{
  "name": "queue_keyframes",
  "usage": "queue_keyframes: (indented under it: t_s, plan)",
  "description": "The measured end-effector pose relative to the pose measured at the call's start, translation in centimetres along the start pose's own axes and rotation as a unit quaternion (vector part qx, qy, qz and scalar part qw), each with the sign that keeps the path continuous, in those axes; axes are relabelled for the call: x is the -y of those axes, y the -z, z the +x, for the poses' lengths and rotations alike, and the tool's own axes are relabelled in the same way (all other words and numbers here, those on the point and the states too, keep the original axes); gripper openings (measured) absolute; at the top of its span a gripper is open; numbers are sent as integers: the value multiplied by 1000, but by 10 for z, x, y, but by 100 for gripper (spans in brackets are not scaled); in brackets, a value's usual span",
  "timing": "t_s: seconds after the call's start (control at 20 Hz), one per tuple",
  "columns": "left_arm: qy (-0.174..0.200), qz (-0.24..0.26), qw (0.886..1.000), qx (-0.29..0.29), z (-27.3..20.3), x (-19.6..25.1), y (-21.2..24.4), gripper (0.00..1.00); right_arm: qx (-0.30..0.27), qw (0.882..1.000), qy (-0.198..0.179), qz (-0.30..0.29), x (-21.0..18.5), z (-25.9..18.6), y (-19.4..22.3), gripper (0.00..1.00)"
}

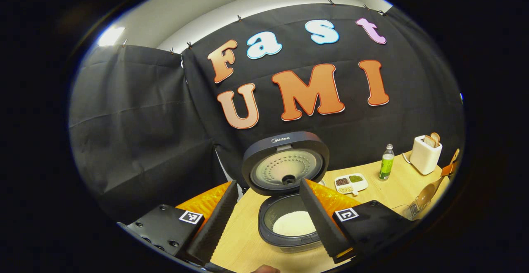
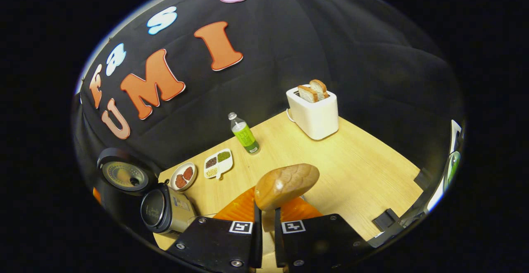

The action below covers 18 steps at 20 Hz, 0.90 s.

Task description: Close the left gripper, press the button to open the rice cooker; take a wooden spoon from the chopstick holder with the right hand, scoop a spoonful of rice and pour it into the rice cooker, then put the wooden spoon back into the chopstick holder.

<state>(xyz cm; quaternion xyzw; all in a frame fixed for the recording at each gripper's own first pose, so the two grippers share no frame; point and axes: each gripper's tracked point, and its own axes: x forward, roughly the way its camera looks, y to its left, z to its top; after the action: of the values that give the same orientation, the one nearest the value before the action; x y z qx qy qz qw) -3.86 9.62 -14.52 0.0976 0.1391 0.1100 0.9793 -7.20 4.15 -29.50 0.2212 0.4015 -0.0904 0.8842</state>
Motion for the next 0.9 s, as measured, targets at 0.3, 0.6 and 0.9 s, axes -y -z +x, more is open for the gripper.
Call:
queue_keyframes:
  t_s: [0.3,0.6,0.9]
  plan:
    - [3,-4,1000,-10,12,-19,19,100,-26,998,-40,-51,-60,-6,37,11]
    - [8,1,1000,-26,27,-37,37,93,-37,987,-2,-153,-72,15,81,11]
    - [31,17,999,-33,42,-43,47,100,4,975,53,-216,-76,30,100,12]
